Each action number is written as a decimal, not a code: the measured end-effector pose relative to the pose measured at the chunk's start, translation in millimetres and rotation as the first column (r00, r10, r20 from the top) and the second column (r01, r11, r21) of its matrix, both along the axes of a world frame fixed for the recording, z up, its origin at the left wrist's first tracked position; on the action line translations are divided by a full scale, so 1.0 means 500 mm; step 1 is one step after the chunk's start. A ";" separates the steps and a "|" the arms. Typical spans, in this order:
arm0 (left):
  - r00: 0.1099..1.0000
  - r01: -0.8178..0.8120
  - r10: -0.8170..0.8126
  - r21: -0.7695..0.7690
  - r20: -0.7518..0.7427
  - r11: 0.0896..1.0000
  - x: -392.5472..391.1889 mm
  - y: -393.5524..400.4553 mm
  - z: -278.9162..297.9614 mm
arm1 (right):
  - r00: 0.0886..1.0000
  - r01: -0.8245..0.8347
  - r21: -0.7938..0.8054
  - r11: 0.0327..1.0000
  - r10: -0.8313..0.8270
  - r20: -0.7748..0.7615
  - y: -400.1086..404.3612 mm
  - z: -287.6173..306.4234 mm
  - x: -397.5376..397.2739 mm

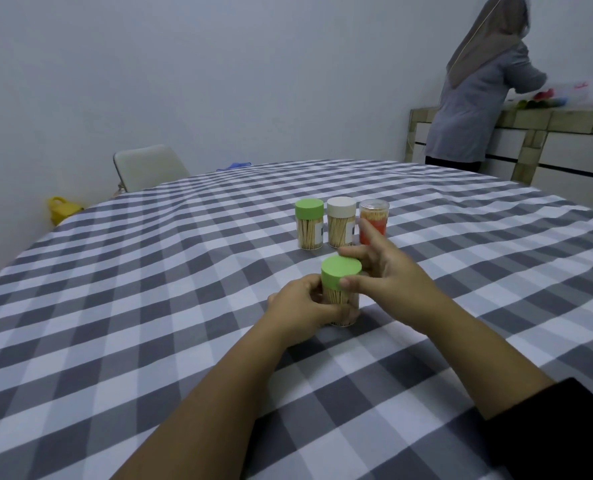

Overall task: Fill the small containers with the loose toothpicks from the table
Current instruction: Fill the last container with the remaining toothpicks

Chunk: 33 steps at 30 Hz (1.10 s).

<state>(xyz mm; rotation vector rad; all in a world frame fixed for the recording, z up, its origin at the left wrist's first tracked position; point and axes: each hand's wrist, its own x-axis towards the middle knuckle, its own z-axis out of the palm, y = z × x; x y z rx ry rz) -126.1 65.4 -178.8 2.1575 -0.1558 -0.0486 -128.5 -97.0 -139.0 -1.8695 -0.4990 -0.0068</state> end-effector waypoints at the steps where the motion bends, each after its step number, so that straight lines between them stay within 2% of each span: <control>1: 1.000 -0.009 0.009 0.008 0.004 1.000 -0.003 -0.002 0.003 | 0.995 0.083 -0.052 0.995 -0.080 0.062 0.008 -0.003 -0.001; 3: 1.000 -0.023 0.023 0.023 0.013 0.999 -0.007 -0.004 0.008 | 0.973 0.188 -0.103 0.977 -0.170 0.156 0.024 -0.006 -0.004; 4: 1.000 -0.026 0.026 0.026 0.011 0.999 -0.008 -0.004 0.009 | 0.972 0.187 -0.112 0.976 -0.168 0.165 0.026 -0.006 -0.004; 8: 1.000 -0.012 0.012 0.007 -0.010 1.000 -0.013 -0.005 0.010 | 0.999 -0.031 -0.035 0.999 0.031 -0.014 0.003 -0.002 0.003; 9: 1.000 -0.012 0.012 0.005 -0.007 1.000 -0.014 -0.005 0.011 | 0.999 -0.045 -0.040 0.998 0.044 -0.018 0.002 -0.004 0.003; 14: 0.999 -0.034 0.033 0.049 0.015 0.998 -0.018 -0.005 0.018 | 0.983 0.140 -0.086 0.986 -0.127 0.134 0.034 -0.011 -0.009; 18: 0.998 -0.057 0.057 0.036 0.010 0.998 -0.020 -0.006 0.015 | 0.975 0.181 -0.066 0.981 -0.171 0.139 0.041 -0.017 -0.010; 22: 0.998 -0.066 0.066 -0.025 -0.006 0.998 -0.024 -0.009 0.019 | 0.983 0.164 -0.032 0.986 -0.161 0.092 0.035 -0.021 -0.006; 26: 0.988 -0.157 0.156 -0.192 -0.021 0.969 -0.021 0.000 0.040 | 0.990 0.138 -0.014 0.990 -0.138 0.015 0.027 -0.017 0.002; 30: 0.941 -0.309 0.331 -0.225 0.066 0.924 0.032 0.044 0.090 | 0.957 0.285 -0.064 0.956 -0.279 0.082 0.015 -0.003 0.059; 33: 0.898 -0.410 0.432 -0.189 0.090 0.892 0.094 0.077 0.110 | 0.883 0.466 -0.123 0.876 -0.452 0.126 0.010 0.000 0.117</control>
